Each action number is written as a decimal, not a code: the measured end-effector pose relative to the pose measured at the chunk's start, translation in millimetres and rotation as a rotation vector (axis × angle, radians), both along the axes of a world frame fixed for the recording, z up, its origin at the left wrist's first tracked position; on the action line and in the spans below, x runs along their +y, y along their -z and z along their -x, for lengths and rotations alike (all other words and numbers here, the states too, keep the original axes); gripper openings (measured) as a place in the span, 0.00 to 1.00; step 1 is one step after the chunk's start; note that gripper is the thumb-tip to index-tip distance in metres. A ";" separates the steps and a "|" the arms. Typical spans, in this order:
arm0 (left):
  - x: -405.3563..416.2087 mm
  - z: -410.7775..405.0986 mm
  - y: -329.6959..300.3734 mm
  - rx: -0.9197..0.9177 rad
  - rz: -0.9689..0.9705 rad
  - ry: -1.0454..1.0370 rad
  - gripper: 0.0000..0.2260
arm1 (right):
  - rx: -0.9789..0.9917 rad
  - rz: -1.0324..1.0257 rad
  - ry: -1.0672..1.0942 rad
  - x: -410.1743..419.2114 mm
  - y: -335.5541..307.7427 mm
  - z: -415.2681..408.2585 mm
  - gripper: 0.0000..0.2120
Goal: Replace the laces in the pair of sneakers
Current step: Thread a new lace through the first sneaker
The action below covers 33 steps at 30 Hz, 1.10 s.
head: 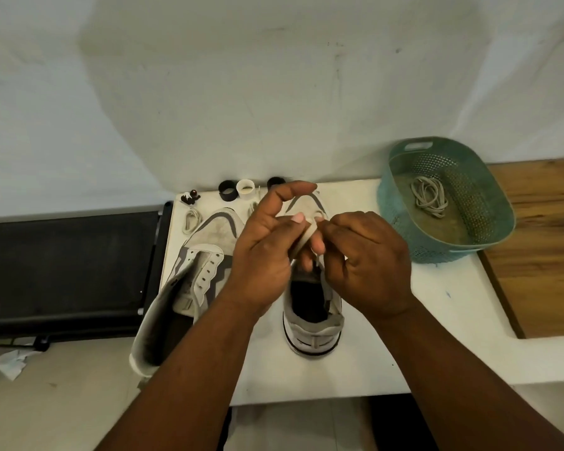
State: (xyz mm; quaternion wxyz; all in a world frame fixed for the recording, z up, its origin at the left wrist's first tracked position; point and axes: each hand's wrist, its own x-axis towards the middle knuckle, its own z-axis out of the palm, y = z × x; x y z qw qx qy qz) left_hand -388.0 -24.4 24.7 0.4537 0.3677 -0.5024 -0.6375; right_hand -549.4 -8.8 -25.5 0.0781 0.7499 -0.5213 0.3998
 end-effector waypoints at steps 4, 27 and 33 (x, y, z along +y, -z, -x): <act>6.7 2.7 -3.3 0.012 -0.157 0.080 0.21 | -0.081 0.057 0.030 1.9 -7.5 0.2 0.10; -5.8 0.6 14.6 0.546 -0.383 -0.472 0.12 | -1.915 -0.616 -0.271 -3.3 -27.2 10.2 0.07; -15.7 -23.4 6.9 0.605 -0.405 -0.306 0.09 | -1.873 -0.689 -0.441 -7.9 -34.0 29.4 0.05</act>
